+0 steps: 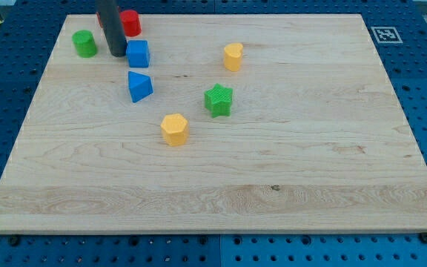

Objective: Push the green circle to the right side of the yellow heart

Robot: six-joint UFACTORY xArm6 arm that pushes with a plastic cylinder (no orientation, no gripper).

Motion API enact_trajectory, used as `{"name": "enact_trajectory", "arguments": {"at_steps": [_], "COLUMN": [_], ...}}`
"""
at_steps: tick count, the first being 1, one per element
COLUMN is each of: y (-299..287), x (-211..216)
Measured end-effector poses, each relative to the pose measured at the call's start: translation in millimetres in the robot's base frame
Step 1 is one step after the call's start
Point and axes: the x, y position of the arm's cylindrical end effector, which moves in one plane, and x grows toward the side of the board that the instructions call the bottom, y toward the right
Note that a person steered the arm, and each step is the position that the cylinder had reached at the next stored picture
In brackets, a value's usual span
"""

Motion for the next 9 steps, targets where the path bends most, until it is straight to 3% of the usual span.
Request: {"name": "enact_trajectory", "arguments": {"at_steps": [2,3,5,6,8,9], "y": [49,30,-81,-137,-122,-82], "x": [4,4,49,22,-21,-27]}}
